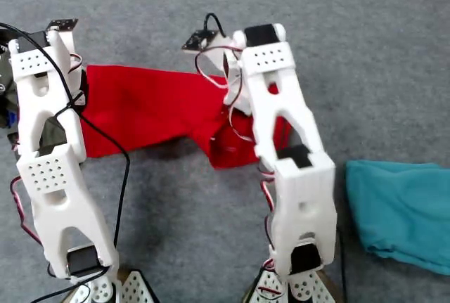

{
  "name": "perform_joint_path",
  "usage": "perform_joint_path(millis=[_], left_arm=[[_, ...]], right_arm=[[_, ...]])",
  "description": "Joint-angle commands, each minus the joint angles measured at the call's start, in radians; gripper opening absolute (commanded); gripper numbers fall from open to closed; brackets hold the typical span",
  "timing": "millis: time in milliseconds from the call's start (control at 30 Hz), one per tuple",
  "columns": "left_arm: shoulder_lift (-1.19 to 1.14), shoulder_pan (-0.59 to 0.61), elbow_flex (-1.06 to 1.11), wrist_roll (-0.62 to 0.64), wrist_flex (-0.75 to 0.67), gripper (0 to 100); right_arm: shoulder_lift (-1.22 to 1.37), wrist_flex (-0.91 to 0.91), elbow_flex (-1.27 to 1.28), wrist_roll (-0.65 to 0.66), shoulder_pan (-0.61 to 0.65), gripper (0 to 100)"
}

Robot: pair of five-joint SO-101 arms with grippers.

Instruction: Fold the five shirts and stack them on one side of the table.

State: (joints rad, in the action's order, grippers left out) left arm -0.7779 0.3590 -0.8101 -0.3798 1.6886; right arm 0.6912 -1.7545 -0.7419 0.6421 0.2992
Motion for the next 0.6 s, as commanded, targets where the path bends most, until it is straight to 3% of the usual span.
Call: perform_joint_path(millis=[0,100,333,567], left_arm=[[0.081,0.008,-0.005,-0.005,0.005,2],[0.081,0.006,-0.005,-0.005,0.005,2],[0.081,0.005,-0.005,-0.005,0.005,2],[0.081,0.005,-0.005,-0.005,0.005,2]], right_arm=[[0.085,-0.031,-0.203,0.044,-0.016,0.9],[0.111,-0.029,-0.226,0.066,-0.013,3.7],[0.085,-0.031,-0.222,0.086,-0.054,31.6],[-0.097,-0.032,-0.077,0.084,-0.042,32.3]])
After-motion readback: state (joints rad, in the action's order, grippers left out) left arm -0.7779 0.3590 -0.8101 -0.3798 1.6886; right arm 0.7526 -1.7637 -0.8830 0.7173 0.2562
